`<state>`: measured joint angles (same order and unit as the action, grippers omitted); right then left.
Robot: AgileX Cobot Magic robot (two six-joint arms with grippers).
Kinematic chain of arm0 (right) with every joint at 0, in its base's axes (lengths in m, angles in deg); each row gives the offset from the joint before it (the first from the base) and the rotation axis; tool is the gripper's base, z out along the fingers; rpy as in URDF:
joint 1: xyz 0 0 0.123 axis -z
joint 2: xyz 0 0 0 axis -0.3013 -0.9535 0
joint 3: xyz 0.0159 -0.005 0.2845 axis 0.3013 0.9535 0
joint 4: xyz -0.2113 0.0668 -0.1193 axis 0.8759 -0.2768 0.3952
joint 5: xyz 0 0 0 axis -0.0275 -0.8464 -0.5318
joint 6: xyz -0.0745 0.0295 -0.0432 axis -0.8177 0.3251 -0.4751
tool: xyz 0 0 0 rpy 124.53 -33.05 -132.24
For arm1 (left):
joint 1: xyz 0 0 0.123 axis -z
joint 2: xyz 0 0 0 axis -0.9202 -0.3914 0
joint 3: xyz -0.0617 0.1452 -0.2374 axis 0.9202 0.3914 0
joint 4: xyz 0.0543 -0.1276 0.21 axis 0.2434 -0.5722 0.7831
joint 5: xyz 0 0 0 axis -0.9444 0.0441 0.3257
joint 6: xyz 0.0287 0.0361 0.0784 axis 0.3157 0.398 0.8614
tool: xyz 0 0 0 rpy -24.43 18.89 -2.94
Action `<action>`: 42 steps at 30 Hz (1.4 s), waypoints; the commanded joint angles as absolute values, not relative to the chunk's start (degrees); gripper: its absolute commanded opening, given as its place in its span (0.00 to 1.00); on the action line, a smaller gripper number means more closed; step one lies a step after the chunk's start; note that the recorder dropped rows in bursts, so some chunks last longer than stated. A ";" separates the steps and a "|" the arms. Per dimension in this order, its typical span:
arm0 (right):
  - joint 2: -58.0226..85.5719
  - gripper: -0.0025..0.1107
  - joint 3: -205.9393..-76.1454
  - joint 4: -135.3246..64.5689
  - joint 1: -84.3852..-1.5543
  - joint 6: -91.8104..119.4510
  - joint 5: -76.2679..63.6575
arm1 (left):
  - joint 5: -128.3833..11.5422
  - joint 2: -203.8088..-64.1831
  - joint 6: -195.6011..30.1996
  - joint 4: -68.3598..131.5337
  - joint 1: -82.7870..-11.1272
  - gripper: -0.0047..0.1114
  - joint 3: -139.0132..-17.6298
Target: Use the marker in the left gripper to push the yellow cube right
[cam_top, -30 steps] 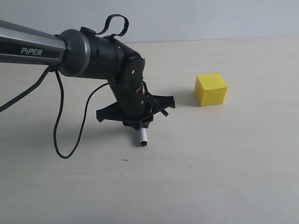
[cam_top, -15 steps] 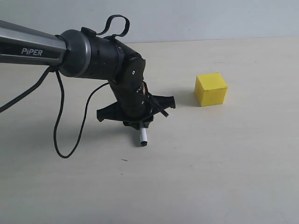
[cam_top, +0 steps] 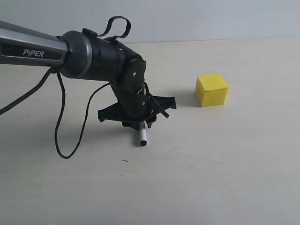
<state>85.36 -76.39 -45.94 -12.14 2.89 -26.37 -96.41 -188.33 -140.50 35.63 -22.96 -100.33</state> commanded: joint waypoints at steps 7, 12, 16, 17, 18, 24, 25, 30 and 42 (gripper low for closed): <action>85.57 0.02 -76.15 -45.92 -12.23 2.83 -25.91 | -95.76 -188.61 -140.79 36.10 -23.02 0.34 -100.20; 85.57 0.02 -76.15 -45.92 -12.23 2.83 -25.91 | -96.44 -188.49 -140.66 36.10 -23.02 0.34 -100.20; 85.57 0.02 -76.15 -45.92 -12.23 2.83 -25.91 | -98.79 -186.90 -139.05 36.10 -23.02 0.34 -100.20; 85.57 0.02 -76.15 -45.92 -12.23 2.83 -25.91 | -99.22 -186.13 -138.49 36.14 -23.02 0.34 -100.20; 85.57 0.02 -76.15 -45.92 -12.23 2.83 -25.91 | -100.08 -185.33 -137.73 36.24 -23.02 0.34 -100.20; 85.57 0.02 -76.15 -45.92 -12.23 2.83 -25.91 | -105.41 -179.44 -133.70 36.73 -23.02 0.34 -100.20; 85.57 0.02 -76.15 -45.92 -12.23 2.83 -25.91 | -106.16 -178.55 -132.69 36.82 -23.02 0.34 -100.20; 85.57 0.02 -76.15 -45.92 -12.23 2.83 -25.91 | -109.40 -172.58 -123.63 36.95 -22.89 0.32 -100.20; 85.57 0.02 -76.15 -45.92 -12.23 2.83 -26.19 | -94.49 -148.30 -118.19 41.50 -22.89 0.04 -84.95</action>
